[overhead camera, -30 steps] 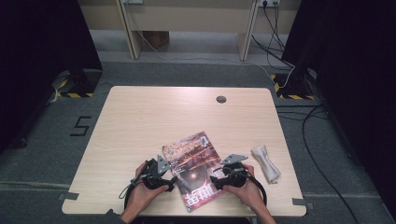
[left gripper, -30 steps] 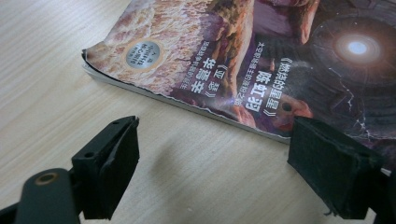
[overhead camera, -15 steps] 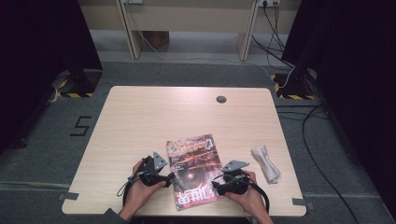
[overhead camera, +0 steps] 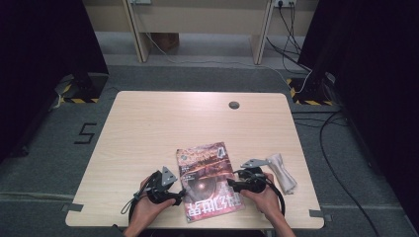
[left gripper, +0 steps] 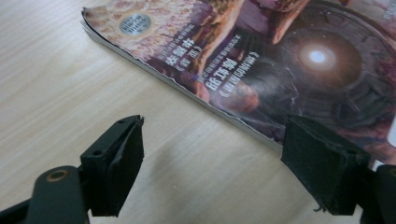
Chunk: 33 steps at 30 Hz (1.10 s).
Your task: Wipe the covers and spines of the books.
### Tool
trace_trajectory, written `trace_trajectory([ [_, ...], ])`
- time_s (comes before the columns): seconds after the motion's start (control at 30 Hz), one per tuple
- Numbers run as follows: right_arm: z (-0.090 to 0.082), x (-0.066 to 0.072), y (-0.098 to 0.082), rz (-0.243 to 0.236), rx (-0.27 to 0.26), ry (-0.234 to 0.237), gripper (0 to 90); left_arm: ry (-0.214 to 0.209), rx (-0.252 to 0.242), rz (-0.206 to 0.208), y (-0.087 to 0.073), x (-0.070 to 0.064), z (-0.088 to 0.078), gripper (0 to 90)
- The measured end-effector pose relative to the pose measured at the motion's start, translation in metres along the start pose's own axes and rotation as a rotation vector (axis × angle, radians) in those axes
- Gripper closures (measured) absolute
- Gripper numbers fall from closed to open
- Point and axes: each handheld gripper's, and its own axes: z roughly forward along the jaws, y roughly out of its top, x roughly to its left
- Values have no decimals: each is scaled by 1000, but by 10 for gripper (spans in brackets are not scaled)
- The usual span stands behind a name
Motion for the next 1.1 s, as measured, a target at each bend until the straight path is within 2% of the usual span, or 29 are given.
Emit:
trace_trajectory([
  [0.07,3,-2,4,6,-14,-1,434,-9,1,-2,-1,-1,-1,207],
  [0.1,6,-3,6,26,-14,7,434,-10,-1,-3,0,-1,-1,208],
  [0.23,15,-6,13,36,-14,4,438,-11,5,-13,-1,0,1,203],
  [0.33,22,-6,18,57,-15,18,444,-12,10,-9,0,1,2,186],
  [0.47,26,-6,22,78,-22,20,430,-18,17,-24,0,3,4,171],
  [0.53,27,-6,22,104,-28,27,425,-22,21,-32,0,4,4,153],
  [0.67,26,-9,21,191,-46,56,417,-26,20,-46,-2,5,5,154],
  [0.87,25,-9,20,248,-52,59,415,-11,23,-41,-1,4,5,143],
  [0.93,24,-10,20,270,-58,65,415,-19,21,-45,-2,4,5,142],
  [1.0,23,-9,19,293,-69,71,412,-6,20,-42,-2,3,4,144],
  [1.1,17,-8,22,317,-113,114,420,-9,24,-35,-1,3,4,143],
])
